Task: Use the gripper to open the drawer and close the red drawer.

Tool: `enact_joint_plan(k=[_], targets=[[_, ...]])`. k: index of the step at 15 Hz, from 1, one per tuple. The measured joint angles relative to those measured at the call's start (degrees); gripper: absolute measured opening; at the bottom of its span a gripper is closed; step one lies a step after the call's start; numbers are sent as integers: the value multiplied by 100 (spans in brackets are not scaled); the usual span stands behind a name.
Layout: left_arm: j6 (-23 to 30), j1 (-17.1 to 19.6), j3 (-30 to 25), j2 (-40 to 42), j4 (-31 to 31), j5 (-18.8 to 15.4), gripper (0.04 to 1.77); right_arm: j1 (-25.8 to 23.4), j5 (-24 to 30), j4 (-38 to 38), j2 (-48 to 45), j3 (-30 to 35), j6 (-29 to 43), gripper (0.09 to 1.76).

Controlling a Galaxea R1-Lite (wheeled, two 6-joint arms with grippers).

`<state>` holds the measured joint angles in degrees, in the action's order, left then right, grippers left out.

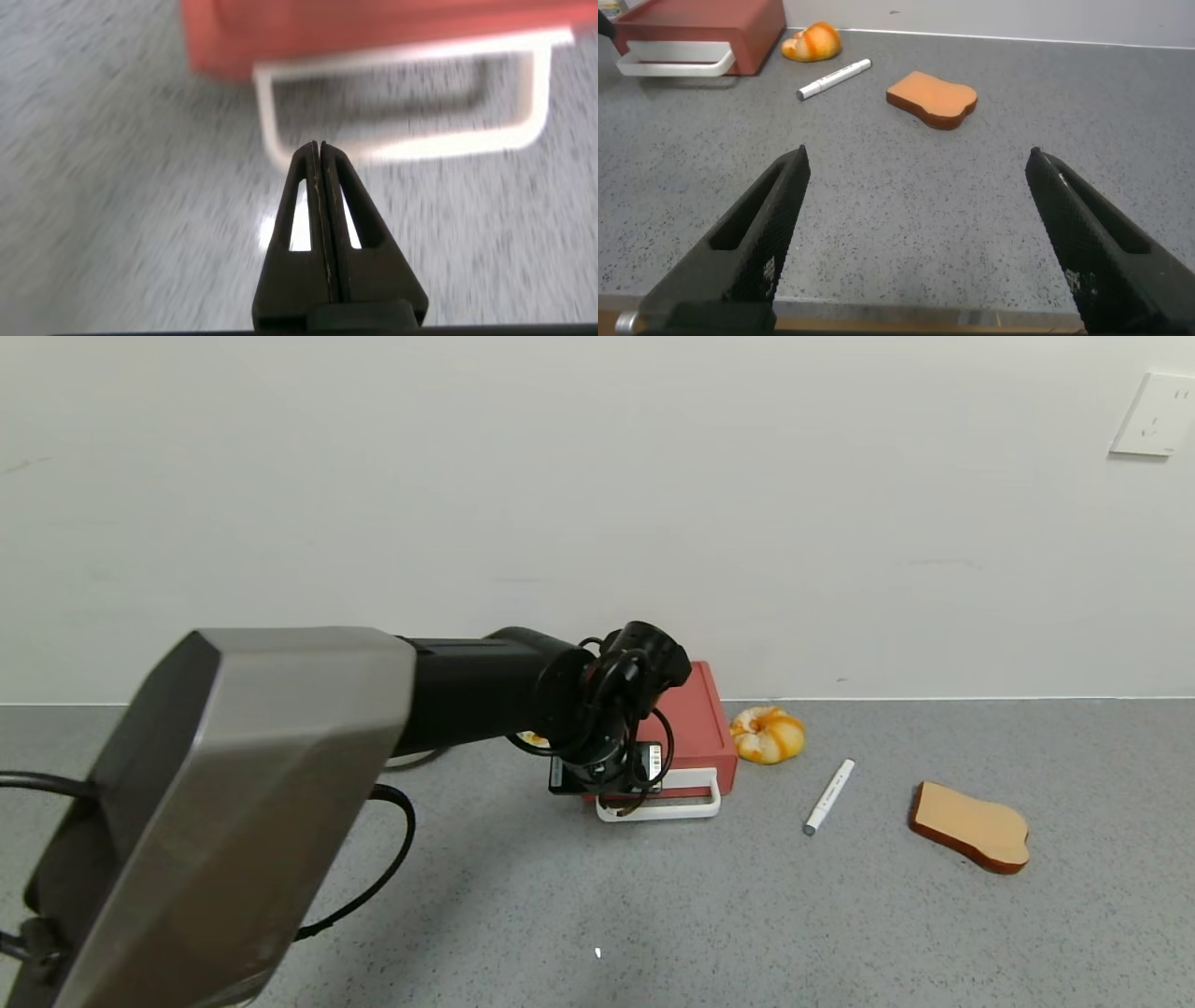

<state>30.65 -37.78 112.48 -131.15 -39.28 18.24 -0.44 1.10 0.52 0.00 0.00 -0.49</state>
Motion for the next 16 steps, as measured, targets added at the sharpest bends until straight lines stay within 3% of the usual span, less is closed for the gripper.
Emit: enact_joint_plan(k=[4, 8, 10, 13, 16], targets=[[-265, 145, -273, 1208, -738, -99, 11, 0, 11, -23, 0, 0, -55, 171], [-1039, 645, -1058, 2688, -630, -780, 11, 0, 11, -28, 0, 0, -56, 171], [-1219, 857, -1602, 3294, -416, -959, 11, 0, 13, -28, 0, 0, -55, 171], [-1403, 1011, -2381, 3942, 96, -1307, 60, 0, 11, -37, 0, 0, -55, 171], [-1938, 1231, -3332, 4662, 786, -2204, 96, 0, 9, -32, 0, 0, -56, 171]])
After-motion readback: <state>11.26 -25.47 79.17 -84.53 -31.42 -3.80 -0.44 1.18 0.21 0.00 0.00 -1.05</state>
